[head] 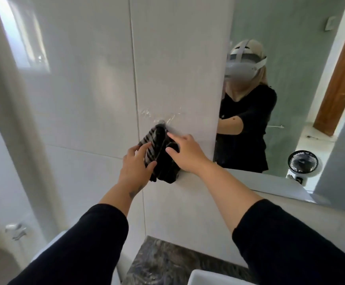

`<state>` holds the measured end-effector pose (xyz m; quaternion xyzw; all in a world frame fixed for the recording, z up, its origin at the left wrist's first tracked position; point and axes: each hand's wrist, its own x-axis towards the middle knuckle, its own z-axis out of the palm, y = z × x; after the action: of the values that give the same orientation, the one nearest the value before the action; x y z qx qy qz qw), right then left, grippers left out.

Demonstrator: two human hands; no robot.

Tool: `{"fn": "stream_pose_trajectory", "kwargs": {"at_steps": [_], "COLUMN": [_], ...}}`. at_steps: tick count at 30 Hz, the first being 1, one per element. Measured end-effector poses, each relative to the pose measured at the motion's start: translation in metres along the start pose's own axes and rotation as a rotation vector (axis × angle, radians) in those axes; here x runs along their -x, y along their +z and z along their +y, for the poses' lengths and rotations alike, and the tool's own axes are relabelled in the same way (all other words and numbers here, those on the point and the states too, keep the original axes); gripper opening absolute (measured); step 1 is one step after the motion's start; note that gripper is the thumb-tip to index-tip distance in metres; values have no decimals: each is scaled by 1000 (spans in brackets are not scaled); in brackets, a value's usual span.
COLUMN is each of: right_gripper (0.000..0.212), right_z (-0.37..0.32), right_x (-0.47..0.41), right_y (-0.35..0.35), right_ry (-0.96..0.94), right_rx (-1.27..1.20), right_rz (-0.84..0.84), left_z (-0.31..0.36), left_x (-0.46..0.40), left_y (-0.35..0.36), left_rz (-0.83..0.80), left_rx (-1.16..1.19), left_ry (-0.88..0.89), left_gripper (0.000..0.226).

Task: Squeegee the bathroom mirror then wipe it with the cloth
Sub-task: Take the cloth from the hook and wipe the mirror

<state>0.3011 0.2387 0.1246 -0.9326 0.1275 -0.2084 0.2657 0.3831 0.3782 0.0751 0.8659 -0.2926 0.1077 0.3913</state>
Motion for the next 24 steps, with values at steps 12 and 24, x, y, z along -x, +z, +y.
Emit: {"fn": "stream_pose_trajectory", "kwargs": {"at_steps": [12,24], "right_gripper": [48,52], "right_z": [-1,-41], "right_x": [-48,-6], "right_y": [49,-90], "right_ry": [-48,-361], "right_rx": [-176,-350], "right_rz": [260,529], "left_z": [-5,140], "left_x": [-35,-21], "left_y": [29,-47], "left_rz": [25,103], "left_rx": [331,473], "left_ry": [32,395], "left_gripper": [66,66]}}
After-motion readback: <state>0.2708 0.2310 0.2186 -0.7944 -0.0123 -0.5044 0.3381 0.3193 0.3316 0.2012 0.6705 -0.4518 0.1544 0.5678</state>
